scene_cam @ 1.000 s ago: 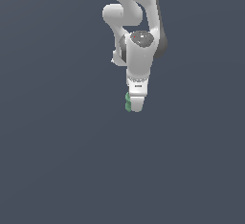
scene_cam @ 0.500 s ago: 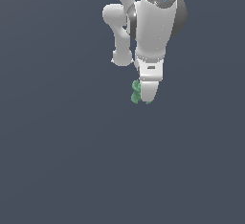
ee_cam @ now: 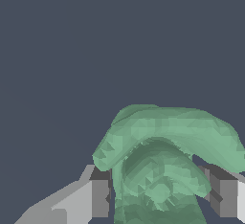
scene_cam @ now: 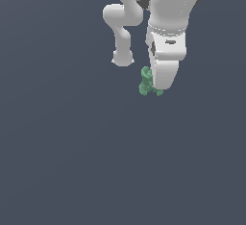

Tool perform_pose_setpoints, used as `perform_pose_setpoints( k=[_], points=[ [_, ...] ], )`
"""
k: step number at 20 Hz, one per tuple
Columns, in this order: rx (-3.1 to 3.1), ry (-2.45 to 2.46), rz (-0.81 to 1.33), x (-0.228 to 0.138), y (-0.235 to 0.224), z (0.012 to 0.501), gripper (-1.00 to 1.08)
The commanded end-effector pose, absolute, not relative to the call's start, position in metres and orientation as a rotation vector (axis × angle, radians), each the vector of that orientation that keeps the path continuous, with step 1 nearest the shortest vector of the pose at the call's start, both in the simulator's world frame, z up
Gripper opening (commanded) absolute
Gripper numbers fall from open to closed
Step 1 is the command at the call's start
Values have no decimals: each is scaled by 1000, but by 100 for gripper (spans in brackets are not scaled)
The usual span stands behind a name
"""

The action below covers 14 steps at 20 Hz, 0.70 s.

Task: Pick up the object and move it to a goal position.

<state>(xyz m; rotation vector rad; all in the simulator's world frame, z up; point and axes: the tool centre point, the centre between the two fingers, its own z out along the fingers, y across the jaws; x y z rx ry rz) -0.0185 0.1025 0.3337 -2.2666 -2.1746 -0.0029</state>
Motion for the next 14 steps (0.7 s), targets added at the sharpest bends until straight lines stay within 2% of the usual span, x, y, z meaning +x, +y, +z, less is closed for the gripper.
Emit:
perform_pose_setpoints(
  k=[1, 14],
  points=[
    [-2267, -2173, -1, -14, 106, 348, -100],
    [-2269, -2173, 0, -3, 113, 376, -100]
  ],
)
